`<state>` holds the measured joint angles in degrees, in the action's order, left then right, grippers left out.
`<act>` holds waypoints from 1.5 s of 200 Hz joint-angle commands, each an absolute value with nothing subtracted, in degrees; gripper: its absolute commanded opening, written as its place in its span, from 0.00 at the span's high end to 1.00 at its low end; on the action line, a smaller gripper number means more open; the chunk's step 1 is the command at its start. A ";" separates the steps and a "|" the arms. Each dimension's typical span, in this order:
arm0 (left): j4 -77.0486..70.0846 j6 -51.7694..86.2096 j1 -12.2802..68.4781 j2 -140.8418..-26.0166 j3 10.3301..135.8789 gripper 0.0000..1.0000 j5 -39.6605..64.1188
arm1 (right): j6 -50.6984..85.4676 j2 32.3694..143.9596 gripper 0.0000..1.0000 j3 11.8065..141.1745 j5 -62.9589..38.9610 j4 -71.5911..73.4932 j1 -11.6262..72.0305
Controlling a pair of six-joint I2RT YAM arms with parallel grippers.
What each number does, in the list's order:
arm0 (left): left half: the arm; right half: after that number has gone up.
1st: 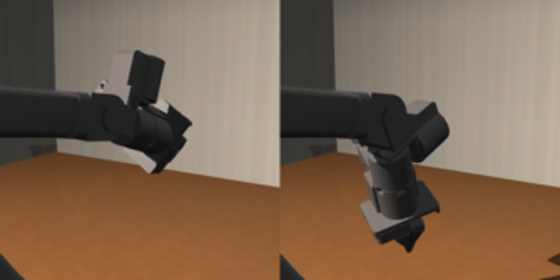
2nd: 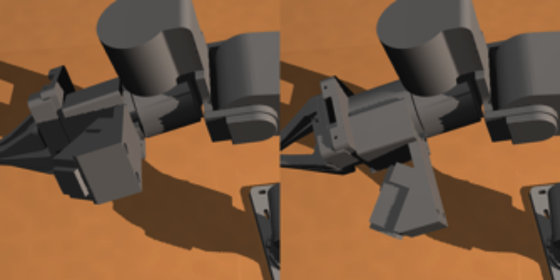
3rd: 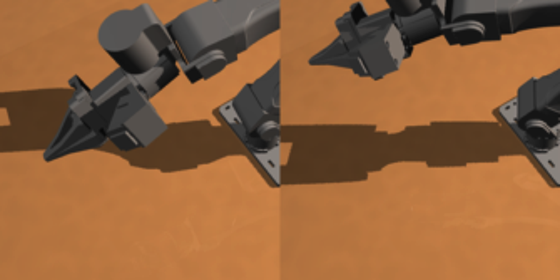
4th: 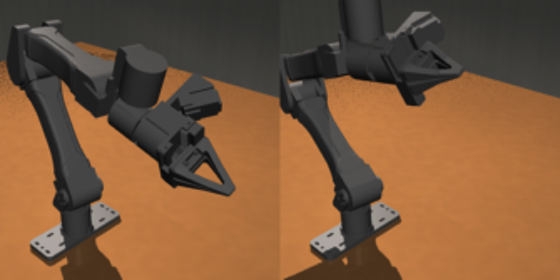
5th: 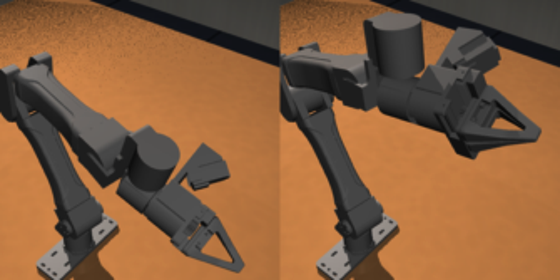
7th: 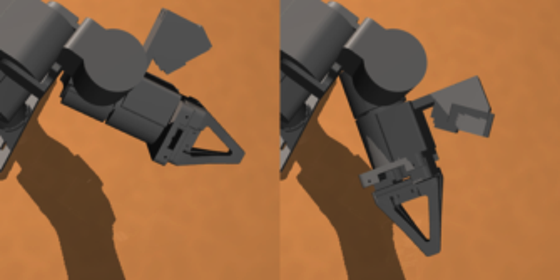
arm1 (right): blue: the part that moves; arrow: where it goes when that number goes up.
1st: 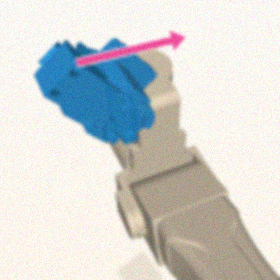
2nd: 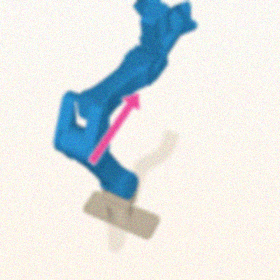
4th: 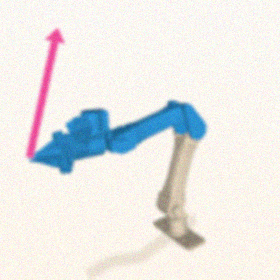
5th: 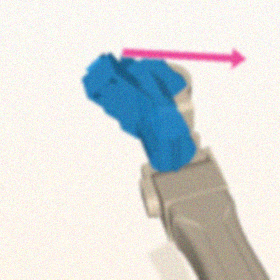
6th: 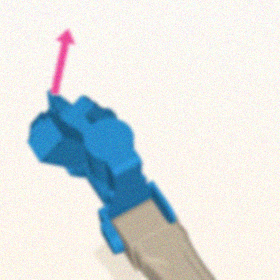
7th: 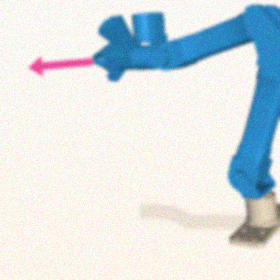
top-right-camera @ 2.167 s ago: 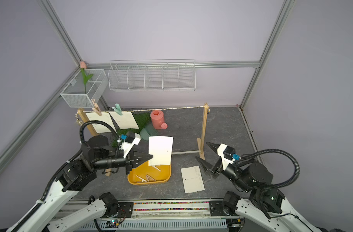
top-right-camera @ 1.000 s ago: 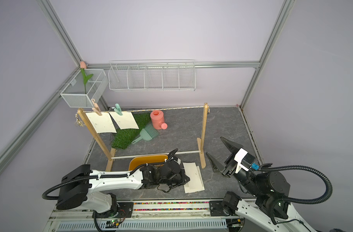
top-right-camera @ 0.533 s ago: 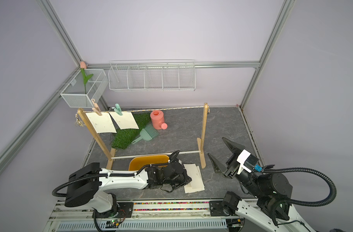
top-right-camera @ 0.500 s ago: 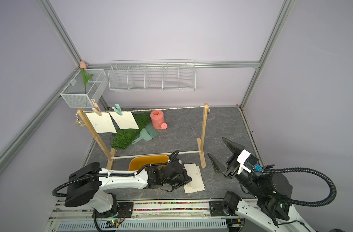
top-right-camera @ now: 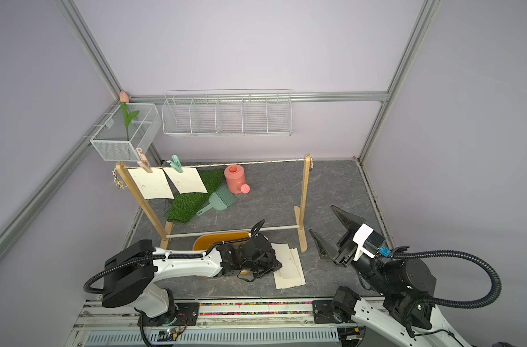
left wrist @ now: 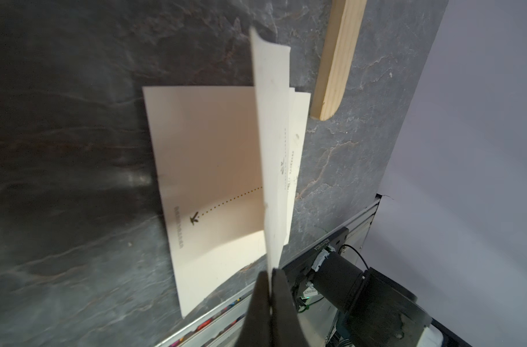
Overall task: Remove the postcards from the strings
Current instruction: Place the postcard on the postcard, then pinch the postcard on the clothesline.
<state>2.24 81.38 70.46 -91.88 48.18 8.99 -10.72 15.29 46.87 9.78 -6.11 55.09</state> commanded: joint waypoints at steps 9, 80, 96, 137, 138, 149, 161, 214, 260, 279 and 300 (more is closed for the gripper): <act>9.05 78.08 69.50 -90.87 50.66 0.93 9.86 | -10.81 16.02 0.17 46.94 9.46 -5.03 54.85; 28.69 64.01 67.61 -84.52 59.86 0.69 5.28 | -11.60 18.09 0.15 47.42 10.83 -5.65 54.87; 36.43 54.82 67.67 -81.67 64.78 0.67 0.16 | -11.65 19.42 0.15 49.04 10.09 -7.38 54.85; 39.78 29.74 69.54 -65.33 69.21 0.58 -12.77 | -10.68 28.32 0.11 60.12 -2.98 -17.25 54.87; 39.53 29.06 69.53 -64.79 69.10 0.58 -12.85 | -10.61 28.66 0.11 60.47 -3.38 -17.41 54.90; 38.19 23.92 69.70 -59.32 67.49 0.57 -13.57 | -9.93 32.05 0.10 63.57 -7.56 -19.06 54.92; 36.94 19.31 69.74 -53.66 65.48 0.56 -13.76 | -9.03 36.35 0.10 67.52 -11.82 -20.54 54.89; 44.65 6.72 69.92 -34.32 65.73 0.55 -20.45 | -1.43 56.86 0.09 84.90 -13.56 -23.39 55.06; 52.93 5.33 69.88 -26.13 67.83 0.41 -37.09 | -1.29 69.87 0.08 95.98 -16.75 -22.24 55.53; 57.22 6.23 69.88 -25.48 68.72 0.37 -42.29 | -1.74 75.52 0.07 101.60 -17.99 -22.84 56.12; 60.77 9.00 69.88 -26.13 68.86 0.34 -47.81 | -2.32 81.73 0.08 107.17 -18.22 -22.77 57.11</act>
<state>52.14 7.46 69.78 -25.71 67.96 -37.50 -2.13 76.86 101.51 -15.99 -23.27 55.79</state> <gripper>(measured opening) 0.644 0.925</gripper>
